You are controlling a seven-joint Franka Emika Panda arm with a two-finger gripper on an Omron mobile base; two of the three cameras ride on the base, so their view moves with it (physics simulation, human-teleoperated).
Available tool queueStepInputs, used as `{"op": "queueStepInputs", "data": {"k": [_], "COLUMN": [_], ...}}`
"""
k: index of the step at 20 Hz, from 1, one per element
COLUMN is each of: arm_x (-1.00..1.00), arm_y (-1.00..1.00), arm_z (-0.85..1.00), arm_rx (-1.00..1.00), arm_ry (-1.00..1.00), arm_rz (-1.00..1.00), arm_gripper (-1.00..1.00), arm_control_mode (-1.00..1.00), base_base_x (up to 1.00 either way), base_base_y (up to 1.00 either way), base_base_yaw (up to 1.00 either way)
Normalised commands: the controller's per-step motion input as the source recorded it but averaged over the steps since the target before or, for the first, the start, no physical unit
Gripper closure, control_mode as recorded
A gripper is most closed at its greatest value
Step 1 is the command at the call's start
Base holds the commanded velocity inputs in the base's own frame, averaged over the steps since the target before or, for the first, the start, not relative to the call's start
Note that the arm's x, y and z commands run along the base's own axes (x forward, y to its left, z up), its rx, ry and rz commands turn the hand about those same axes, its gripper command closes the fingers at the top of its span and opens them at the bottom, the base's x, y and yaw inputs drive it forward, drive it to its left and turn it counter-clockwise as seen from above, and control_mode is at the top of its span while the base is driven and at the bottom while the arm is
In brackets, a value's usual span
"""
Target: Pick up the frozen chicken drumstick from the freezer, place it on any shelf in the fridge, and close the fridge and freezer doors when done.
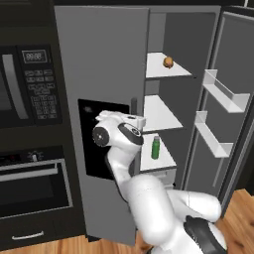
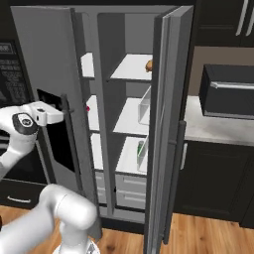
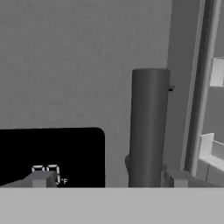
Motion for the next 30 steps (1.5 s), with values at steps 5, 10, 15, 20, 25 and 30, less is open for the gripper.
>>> {"op": "queueStepInputs", "data": {"k": [5,10,15,20,25,30], "arm_x": [0.81,0.76,0.67,0.27,0.17,-0.39], "arm_y": [-0.35,-0.34,-0.36,-0.14,-0.05,0.00], "arm_z": [0.00,0.00,0.00,0.00,0.00,0.36], "arm_rx": [0.00,0.00,0.00,0.00,0.00,0.04], "arm_ry": [0.00,0.00,0.00,0.00,0.00,0.00], "arm_rz": [0.00,0.00,0.02,0.01,0.00,0.05], "arm_gripper": [-1.00,-1.00,-1.00,-1.00,-1.00,-1.00], "arm_control_mode": [-1.00,-1.00,-1.00,-1.00,-1.00,-1.00], "base_base_x": [0.00,0.00,0.00,0.00,0.00,0.00], "base_base_y": [0.00,0.00,0.00,0.00,0.00,0.00], "base_base_yaw": [0.00,0.00,0.00,0.00,0.00,0.00]}}
